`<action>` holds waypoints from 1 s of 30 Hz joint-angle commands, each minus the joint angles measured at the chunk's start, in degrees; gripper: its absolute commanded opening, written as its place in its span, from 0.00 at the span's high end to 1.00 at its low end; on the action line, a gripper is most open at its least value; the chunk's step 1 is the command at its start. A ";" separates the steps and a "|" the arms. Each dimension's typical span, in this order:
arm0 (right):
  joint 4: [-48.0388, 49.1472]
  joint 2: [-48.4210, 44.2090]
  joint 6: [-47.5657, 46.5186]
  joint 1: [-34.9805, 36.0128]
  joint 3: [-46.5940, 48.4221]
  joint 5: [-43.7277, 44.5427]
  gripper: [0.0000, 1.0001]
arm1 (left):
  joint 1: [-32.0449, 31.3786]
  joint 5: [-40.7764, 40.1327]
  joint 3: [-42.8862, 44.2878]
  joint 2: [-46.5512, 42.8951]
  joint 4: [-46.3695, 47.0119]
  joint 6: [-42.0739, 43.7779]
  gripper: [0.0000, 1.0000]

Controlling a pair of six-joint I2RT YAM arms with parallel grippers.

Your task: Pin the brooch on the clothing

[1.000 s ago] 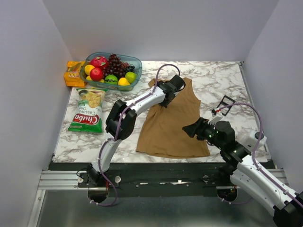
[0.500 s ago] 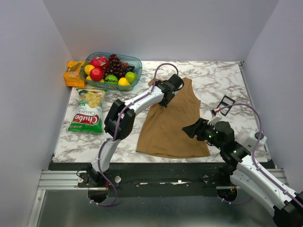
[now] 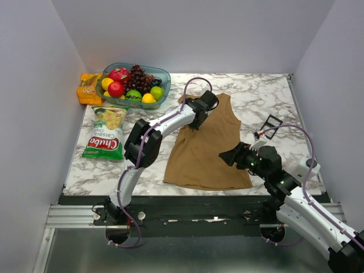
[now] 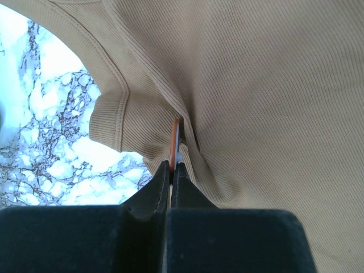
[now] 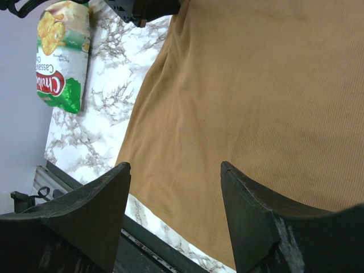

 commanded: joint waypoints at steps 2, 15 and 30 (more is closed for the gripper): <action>-0.28 0.04 0.47 -0.40 -0.68 -1.02 0.27 | 0.67 0.95 -0.15 -3.74 1.19 -0.54 1.00; -0.10 -0.14 0.56 -0.40 -0.95 -1.11 0.27 | 1.11 1.75 -0.06 -4.36 1.37 -0.63 1.00; 3.76 11.01 -6.11 -0.40 3.79 3.02 0.19 | 1.37 9.29 -3.05 -5.41 3.38 -0.28 1.00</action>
